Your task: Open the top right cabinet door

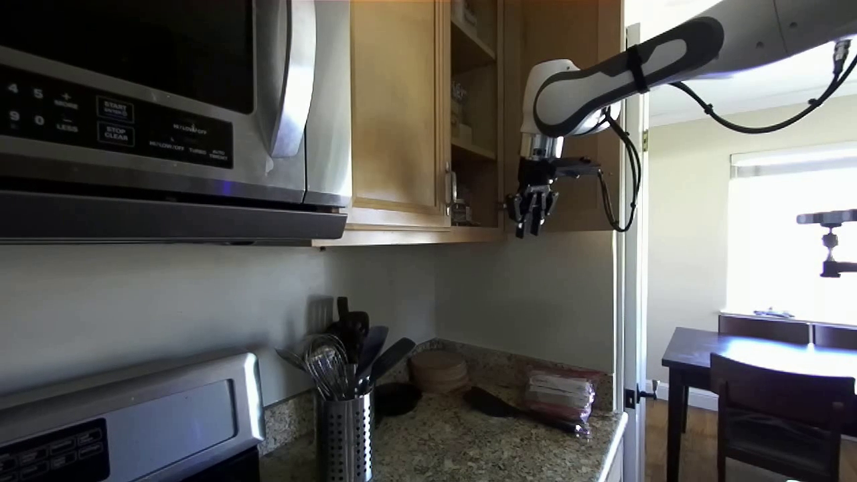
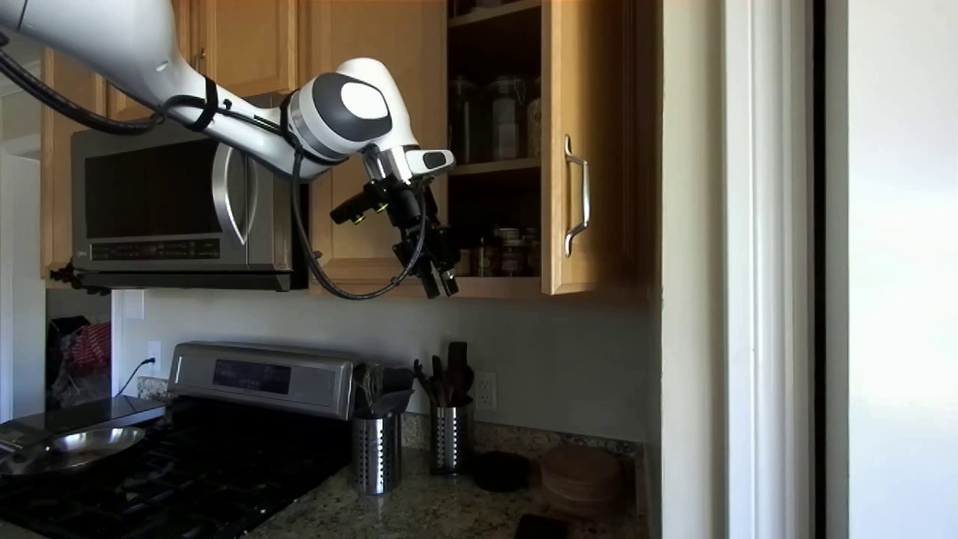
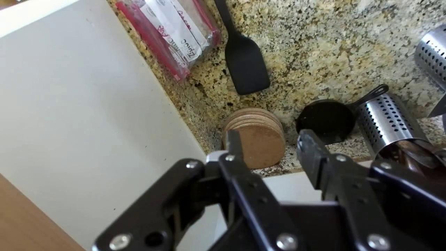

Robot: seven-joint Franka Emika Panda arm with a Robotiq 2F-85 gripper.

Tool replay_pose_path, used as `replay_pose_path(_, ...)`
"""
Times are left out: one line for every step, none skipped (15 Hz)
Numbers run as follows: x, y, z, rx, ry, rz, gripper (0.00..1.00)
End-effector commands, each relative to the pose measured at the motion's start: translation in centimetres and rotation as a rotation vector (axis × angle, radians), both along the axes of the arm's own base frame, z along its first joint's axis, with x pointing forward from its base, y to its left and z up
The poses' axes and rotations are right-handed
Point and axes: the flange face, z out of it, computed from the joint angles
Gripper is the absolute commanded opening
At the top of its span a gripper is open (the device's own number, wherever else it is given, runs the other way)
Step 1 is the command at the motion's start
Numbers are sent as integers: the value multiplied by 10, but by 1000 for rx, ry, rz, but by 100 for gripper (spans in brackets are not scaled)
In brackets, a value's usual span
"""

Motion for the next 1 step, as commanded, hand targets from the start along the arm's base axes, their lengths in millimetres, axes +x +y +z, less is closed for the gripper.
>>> replay_pose_path(0, 0, 1, 0, 1, 0, 52)
